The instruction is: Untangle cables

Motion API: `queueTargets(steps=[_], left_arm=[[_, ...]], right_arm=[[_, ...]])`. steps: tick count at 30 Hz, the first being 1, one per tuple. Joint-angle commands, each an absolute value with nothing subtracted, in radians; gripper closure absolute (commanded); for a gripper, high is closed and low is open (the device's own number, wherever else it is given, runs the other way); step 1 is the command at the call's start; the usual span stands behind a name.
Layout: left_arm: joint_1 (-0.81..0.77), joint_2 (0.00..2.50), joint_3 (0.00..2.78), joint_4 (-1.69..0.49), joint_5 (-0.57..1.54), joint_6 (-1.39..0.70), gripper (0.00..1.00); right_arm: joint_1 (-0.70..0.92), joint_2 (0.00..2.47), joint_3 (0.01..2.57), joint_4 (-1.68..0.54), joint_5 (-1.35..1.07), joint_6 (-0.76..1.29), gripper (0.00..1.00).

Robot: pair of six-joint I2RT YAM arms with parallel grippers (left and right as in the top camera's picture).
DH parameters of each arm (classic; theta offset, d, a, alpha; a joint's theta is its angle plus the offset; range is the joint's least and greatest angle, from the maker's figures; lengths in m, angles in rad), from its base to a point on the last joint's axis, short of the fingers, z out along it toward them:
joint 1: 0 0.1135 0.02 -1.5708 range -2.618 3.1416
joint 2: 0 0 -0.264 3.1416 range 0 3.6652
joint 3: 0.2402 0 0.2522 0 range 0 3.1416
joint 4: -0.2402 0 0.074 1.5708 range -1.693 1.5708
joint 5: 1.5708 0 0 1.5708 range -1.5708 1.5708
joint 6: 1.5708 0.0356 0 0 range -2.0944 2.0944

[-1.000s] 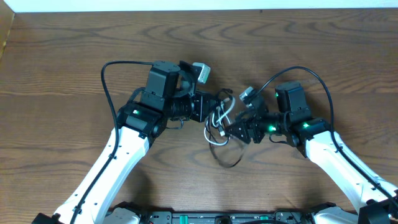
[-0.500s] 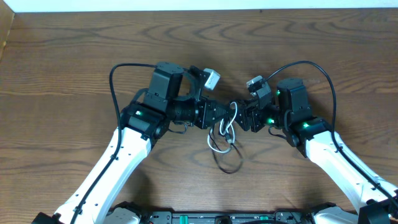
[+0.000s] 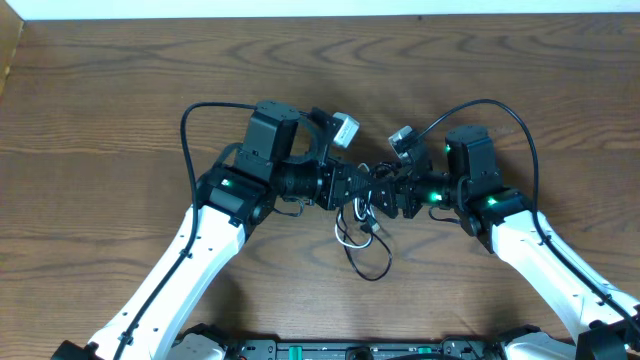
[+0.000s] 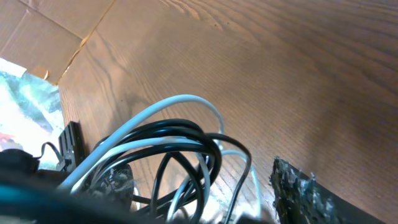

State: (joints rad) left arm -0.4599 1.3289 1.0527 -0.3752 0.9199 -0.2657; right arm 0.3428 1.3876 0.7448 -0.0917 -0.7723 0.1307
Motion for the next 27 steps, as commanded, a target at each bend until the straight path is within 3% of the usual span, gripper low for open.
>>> queueTargets(steps=[1, 5, 6, 7, 11, 16, 27], left_arm=[[-0.495, 1.335, 1.049, -0.355, 0.961, -0.268, 0.93], [-0.553, 1.335, 1.049, -0.308, 0.961, -0.268, 0.93], [-0.565, 1.335, 1.049, -0.294, 0.960, -0.268, 0.93], [-0.573, 1.335, 1.049, -0.283, 0.960, -0.268, 0.93], [-0.577, 1.335, 1.049, -0.274, 0.956, -0.268, 0.92], [-0.572, 1.335, 1.049, -0.293, 0.913, -0.264, 0.92], [-0.573, 1.335, 1.049, -0.487, 0.436, -0.230, 0.92]], right_arm=[[0.349, 1.386, 0.757, -0.089, -0.687, 0.141, 0.30], [0.349, 1.386, 0.757, -0.089, -0.643, 0.141, 0.29], [0.349, 1.386, 0.757, -0.089, -0.641, 0.141, 0.35], [0.349, 1.386, 0.757, -0.091, -0.637, 0.141, 0.44], [0.348, 1.386, 0.757, -0.126, -0.556, 0.142, 0.97], [0.348, 1.386, 0.757, -0.213, -0.360, 0.236, 0.99], [0.348, 1.386, 0.757, -0.375, -0.181, 0.319, 0.99]])
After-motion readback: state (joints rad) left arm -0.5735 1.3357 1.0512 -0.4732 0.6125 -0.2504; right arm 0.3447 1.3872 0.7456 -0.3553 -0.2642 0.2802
